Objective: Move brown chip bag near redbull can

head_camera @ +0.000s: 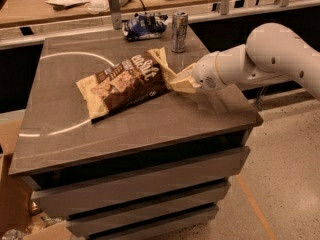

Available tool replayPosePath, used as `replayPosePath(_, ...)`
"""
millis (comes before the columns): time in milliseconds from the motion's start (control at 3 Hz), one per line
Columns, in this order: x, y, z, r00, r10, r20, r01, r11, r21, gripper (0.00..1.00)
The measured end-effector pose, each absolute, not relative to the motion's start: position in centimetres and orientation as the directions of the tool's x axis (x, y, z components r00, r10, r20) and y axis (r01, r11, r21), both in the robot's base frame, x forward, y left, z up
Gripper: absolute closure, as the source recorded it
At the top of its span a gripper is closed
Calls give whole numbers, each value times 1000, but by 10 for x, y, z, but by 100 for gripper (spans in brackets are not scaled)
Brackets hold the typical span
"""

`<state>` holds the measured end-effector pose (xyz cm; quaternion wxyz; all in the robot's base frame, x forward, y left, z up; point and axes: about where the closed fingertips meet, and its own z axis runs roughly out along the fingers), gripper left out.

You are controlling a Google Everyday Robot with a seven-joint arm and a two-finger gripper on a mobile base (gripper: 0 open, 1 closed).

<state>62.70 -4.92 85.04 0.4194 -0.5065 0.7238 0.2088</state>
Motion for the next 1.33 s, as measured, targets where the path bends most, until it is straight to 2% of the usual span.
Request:
replayPosePath(667,641,-99,869,-241,-599,-764,-709,646,-282,100)
replayPosePath(1333,658,-160,890,-288,-629,-722,-513,738,-439,100)
